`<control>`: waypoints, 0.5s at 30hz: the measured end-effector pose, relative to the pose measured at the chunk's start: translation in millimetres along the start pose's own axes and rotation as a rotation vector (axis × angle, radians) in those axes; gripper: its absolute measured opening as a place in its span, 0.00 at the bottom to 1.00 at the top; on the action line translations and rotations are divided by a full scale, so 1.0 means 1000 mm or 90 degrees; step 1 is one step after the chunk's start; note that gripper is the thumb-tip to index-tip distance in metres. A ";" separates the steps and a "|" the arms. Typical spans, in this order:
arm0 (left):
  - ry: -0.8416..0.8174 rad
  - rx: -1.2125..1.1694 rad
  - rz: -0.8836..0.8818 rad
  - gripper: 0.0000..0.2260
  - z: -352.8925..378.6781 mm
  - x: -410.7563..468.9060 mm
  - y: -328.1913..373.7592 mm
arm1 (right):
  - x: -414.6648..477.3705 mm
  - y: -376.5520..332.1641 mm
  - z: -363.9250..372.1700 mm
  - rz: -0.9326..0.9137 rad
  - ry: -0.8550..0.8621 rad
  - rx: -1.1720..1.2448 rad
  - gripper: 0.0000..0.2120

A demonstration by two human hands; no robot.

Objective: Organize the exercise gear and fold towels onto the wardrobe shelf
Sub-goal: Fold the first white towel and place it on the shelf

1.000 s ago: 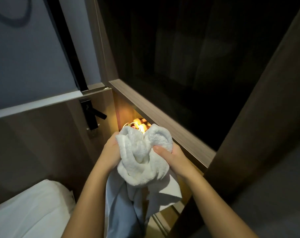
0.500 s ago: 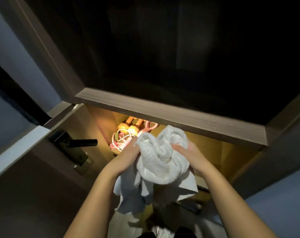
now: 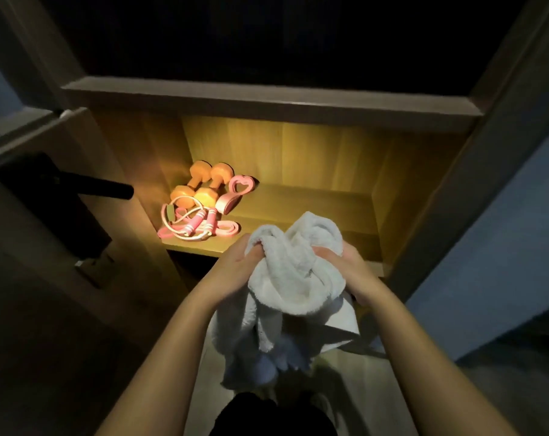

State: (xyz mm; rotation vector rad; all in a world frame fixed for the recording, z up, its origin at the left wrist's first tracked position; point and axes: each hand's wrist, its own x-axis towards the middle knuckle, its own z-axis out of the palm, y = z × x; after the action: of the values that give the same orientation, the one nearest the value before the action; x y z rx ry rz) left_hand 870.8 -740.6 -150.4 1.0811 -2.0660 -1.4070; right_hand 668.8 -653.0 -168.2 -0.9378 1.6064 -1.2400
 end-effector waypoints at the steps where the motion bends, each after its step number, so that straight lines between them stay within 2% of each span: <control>1: 0.014 0.006 0.003 0.13 0.007 -0.011 -0.012 | -0.010 0.014 0.004 -0.012 0.012 0.008 0.04; 4: 0.035 -0.025 0.032 0.12 0.020 -0.049 -0.040 | -0.051 0.044 0.019 -0.060 0.020 0.075 0.01; 7: 0.018 -0.068 0.015 0.12 0.025 -0.092 -0.062 | -0.099 0.056 0.038 -0.068 0.025 0.079 0.01; 11: -0.046 -0.043 -0.057 0.21 0.015 -0.142 -0.072 | -0.156 0.057 0.055 -0.016 0.005 0.053 0.15; 13: -0.067 0.019 -0.066 0.18 0.005 -0.157 -0.077 | -0.175 0.057 0.058 0.040 0.006 0.091 0.19; 15: -0.085 0.072 -0.072 0.14 -0.001 -0.167 -0.086 | -0.187 0.063 0.062 0.089 0.005 0.130 0.18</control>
State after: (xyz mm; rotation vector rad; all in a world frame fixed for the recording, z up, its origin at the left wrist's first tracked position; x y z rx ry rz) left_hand 1005.2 -626.6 -214.6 1.1945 -2.2340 -1.4683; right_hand 786.4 -486.3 -201.3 -0.6824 1.4927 -1.2835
